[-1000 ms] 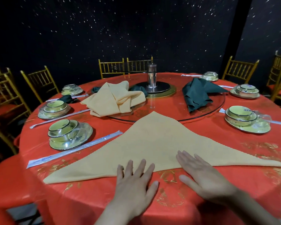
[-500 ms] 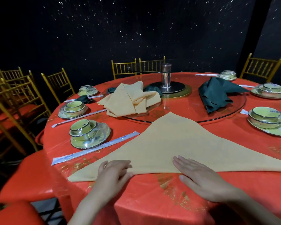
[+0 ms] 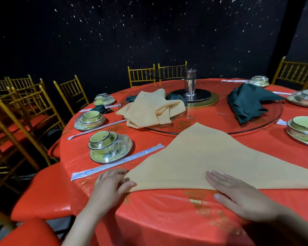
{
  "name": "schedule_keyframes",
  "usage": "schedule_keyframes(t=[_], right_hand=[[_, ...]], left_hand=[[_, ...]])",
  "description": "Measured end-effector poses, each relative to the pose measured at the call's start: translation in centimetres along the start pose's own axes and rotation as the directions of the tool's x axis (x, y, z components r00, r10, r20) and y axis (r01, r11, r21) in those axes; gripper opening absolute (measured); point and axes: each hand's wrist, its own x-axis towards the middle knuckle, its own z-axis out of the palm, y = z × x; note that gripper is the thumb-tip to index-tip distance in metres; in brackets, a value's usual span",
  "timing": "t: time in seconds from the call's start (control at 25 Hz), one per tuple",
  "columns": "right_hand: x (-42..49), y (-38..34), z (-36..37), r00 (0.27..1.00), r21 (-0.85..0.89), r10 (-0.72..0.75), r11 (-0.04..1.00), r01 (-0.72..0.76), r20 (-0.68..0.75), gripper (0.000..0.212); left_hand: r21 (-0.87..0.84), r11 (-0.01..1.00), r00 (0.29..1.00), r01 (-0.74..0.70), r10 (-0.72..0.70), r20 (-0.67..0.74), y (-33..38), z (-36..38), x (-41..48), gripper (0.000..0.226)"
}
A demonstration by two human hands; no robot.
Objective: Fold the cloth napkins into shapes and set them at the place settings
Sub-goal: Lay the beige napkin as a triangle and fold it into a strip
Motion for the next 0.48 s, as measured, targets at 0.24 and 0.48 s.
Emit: schedule_keyframes(t=[0.24,0.48], right_hand=[[0.2,0.0,0.2,0.999,-0.005,0.018,1.0,-0.018,0.042,0.084],[0.0,-0.1,0.4,1.0,0.005,0.004,1.0,-0.004,0.013,0.077]], left_hand=[[0.066,0.973,0.973,0.219,-0.213,-0.093,-2.1,-0.2,-0.8,0.071],[0.114,0.992,0.921,0.048,0.0,-0.39,1.3,0.1,-1.2,0.041]])
